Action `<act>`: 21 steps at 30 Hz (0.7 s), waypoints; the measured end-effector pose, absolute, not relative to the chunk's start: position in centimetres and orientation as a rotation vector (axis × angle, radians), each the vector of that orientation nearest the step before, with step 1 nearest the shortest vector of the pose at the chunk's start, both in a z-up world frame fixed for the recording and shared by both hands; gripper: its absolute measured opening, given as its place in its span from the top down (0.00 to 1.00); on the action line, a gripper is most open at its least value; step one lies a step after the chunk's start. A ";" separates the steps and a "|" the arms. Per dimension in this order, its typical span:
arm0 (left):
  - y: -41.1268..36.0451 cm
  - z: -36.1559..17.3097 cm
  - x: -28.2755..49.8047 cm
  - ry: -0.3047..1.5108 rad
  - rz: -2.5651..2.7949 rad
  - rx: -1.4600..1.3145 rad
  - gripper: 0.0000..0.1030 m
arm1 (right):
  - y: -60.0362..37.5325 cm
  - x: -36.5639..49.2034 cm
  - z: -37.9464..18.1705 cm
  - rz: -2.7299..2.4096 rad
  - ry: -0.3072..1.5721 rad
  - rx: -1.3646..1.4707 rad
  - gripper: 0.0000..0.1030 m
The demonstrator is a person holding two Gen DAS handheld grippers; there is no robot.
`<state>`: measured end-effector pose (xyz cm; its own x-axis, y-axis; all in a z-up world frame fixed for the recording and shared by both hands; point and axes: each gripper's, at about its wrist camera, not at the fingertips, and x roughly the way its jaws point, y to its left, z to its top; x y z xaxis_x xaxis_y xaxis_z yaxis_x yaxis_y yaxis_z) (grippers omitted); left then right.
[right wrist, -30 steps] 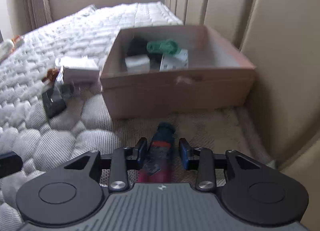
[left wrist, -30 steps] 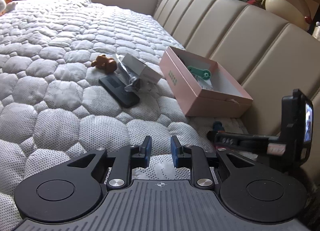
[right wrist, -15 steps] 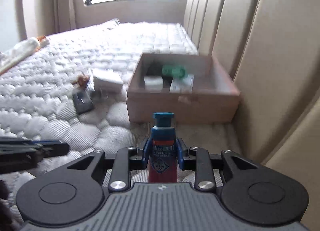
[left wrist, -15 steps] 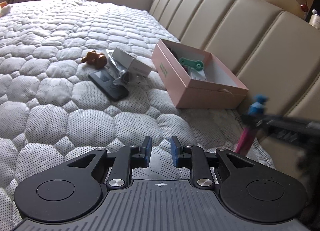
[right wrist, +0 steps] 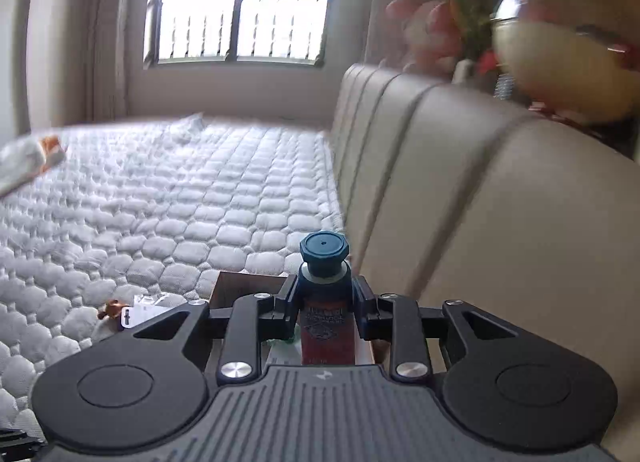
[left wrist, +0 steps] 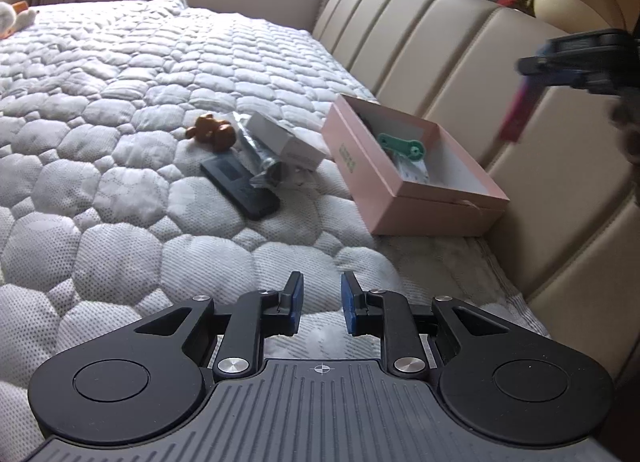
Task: Organize rigid objects
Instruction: 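Lower the tube into the pink box and open the right gripper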
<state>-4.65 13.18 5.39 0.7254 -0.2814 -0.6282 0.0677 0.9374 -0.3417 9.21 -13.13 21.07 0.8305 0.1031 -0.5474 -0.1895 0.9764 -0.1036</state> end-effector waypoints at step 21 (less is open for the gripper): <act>15.7 4.3 -0.5 0.707 -0.128 -0.326 0.78 | -11.9 0.9 5.9 0.201 0.551 -0.124 0.23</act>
<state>-0.51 15.74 4.29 0.7548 -0.2250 -0.6162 0.0058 0.9416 -0.3367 0.89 -11.92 5.95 0.8329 0.1557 -0.5311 -0.2223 0.9729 -0.0633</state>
